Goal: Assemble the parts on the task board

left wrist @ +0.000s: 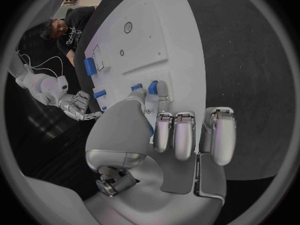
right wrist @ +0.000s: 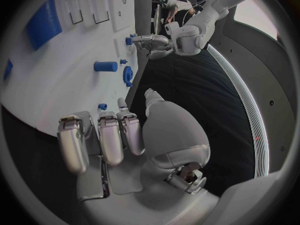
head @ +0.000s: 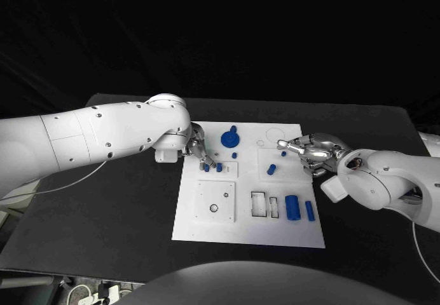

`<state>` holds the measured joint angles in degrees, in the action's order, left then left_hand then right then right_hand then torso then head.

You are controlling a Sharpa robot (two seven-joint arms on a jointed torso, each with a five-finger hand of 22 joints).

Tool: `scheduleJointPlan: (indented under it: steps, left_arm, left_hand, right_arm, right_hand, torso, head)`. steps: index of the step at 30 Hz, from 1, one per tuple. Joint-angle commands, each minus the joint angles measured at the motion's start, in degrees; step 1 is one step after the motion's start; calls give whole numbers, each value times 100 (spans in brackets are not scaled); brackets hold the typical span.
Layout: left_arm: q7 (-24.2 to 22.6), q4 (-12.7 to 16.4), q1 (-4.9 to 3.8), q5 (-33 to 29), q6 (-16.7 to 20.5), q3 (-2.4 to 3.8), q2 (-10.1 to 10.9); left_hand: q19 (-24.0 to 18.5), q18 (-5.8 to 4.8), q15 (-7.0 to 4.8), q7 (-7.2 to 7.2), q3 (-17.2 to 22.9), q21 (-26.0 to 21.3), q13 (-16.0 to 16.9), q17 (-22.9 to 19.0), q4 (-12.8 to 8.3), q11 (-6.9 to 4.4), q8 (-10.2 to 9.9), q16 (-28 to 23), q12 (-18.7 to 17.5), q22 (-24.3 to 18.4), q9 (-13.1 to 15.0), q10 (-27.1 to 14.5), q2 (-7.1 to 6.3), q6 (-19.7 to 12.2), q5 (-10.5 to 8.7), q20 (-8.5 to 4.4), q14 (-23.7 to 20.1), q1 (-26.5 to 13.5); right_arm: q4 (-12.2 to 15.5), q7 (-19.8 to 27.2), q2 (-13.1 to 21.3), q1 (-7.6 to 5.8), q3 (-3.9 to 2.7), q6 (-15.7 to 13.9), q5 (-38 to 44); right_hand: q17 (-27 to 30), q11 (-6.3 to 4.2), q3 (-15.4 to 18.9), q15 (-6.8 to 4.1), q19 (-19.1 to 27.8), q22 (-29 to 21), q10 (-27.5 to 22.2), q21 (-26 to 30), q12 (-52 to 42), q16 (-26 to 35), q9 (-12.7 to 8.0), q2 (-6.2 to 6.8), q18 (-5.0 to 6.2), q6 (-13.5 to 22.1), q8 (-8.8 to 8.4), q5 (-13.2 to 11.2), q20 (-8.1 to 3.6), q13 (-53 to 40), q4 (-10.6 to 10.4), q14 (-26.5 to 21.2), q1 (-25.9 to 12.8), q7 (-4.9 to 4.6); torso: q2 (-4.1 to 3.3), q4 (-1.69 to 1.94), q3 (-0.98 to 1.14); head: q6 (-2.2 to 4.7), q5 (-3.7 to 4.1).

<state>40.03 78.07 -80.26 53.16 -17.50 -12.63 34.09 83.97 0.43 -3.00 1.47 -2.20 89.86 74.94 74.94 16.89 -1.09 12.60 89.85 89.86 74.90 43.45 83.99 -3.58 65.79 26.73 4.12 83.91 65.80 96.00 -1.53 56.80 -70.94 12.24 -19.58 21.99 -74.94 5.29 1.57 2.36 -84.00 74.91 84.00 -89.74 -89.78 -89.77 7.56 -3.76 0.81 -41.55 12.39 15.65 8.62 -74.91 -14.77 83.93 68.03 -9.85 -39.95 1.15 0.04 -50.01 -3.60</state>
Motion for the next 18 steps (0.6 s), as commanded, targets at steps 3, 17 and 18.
scheduleJointPlan:
  steps: [3,17,18]
  left_arm:
    - [749,9,15,32,-22,-7,1]
    - [444,207,11,5,728,2,226]
    - [385,237,6,-1,834,4,267]
  left_hand:
    - [603,-43,-52,-14,-23,14,1506,1506,-6,-57,51,15,14,1510,49,601,0,40,22,-15,609,51]
    - [603,-43,-55,-2,-147,14,1506,1506,7,-53,108,15,14,1510,151,601,-113,-20,26,-47,609,-61]
    - [603,-43,-56,-4,-176,14,1506,1506,7,-53,122,15,14,1510,170,601,-140,-21,32,-51,609,-97]
  right_arm:
    - [-3,-2,-6,6,1,101,47]
    - [-1,-17,8,9,1,107,52]
    - [-2,-18,10,10,1,108,52]
  right_hand:
    - [-1506,54,10,34,-600,1509,600,-26,-22,-23,-10,-13,-81,8,-35,32,22,-1509,24,607,42,-29]
    - [-1506,54,10,34,-600,1509,600,-26,-22,-23,-10,-13,-81,8,-35,32,22,-1509,24,607,42,-29]
    - [-1506,54,10,34,-600,1509,600,-26,-22,-23,-10,-13,-81,8,-35,32,22,-1509,24,607,42,-29]
  torso:
    - [-2,0,0]
    - [-6,-1,0]
    - [-4,2,0]
  head:
    - [1,5]
    - [1,31]
    - [1,37]
